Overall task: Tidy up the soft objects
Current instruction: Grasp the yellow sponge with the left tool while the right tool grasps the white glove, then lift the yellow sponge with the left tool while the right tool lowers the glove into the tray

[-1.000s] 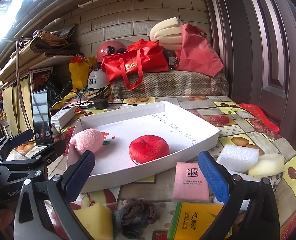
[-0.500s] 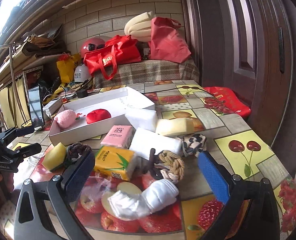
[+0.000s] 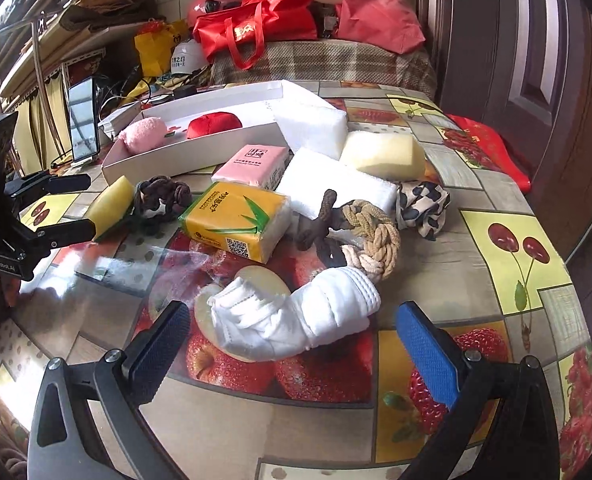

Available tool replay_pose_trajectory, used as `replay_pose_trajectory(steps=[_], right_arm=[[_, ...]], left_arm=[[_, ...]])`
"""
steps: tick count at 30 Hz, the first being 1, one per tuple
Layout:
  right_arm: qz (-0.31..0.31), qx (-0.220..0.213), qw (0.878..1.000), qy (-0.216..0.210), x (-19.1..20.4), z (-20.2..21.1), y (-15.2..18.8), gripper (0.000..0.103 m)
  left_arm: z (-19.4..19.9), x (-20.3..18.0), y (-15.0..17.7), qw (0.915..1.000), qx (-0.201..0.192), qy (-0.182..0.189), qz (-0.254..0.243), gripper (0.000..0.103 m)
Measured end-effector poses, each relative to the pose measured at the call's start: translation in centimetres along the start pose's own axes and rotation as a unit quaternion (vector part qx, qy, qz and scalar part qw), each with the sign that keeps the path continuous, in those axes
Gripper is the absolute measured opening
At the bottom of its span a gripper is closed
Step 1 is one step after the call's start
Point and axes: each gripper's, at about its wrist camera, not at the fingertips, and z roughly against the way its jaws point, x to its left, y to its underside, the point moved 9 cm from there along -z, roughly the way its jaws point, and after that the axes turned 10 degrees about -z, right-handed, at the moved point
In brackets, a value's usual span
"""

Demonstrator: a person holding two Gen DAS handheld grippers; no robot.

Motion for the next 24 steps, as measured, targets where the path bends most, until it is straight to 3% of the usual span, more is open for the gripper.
replay_pose_trajectory(steps=[5,9,11,13,16,20,24], right_arm=[[-0.034,0.057,0.998,-0.015,0.0,-2.7,0.0,0.103],[-0.028,0.064,0.997,-0.011,0.4,-3.0,0.1,0.101],[-0.026,0.060,0.998,-0.009,0.3,-2.8,0.0,0.091],[-0.025,0.056,0.998,-0.013,0.4,-2.5,0.0,0.074],[-0.014,0.052,0.998,-0.023,0.9,-2.1,0.2,0.066],[0.013,0.029,0.999,-0.030,1.9,-0.7,1.0,0.061],[0.031,-0.057,0.997,-0.035,2.9,2.8,-0.5,0.061]], left_arm=[[-1.4,-0.7,0.5,0.9993,0.033,0.008,-0.012,0.093],[-1.5,-0.7,0.3,0.9994,0.032,0.013,-0.007,0.092],[-1.9,-0.6,0.3,0.9991,0.037,0.022,0.000,0.082],[-2.4,-0.6,0.5,0.9984,0.050,0.025,0.003,0.052],[-2.1,-0.8,0.3,0.9988,0.042,0.025,-0.003,0.045],[-0.4,-1.5,-0.5,0.9995,0.003,-0.002,-0.030,0.044],[1.8,-1.0,-1.2,0.9975,-0.049,-0.038,-0.035,0.044]])
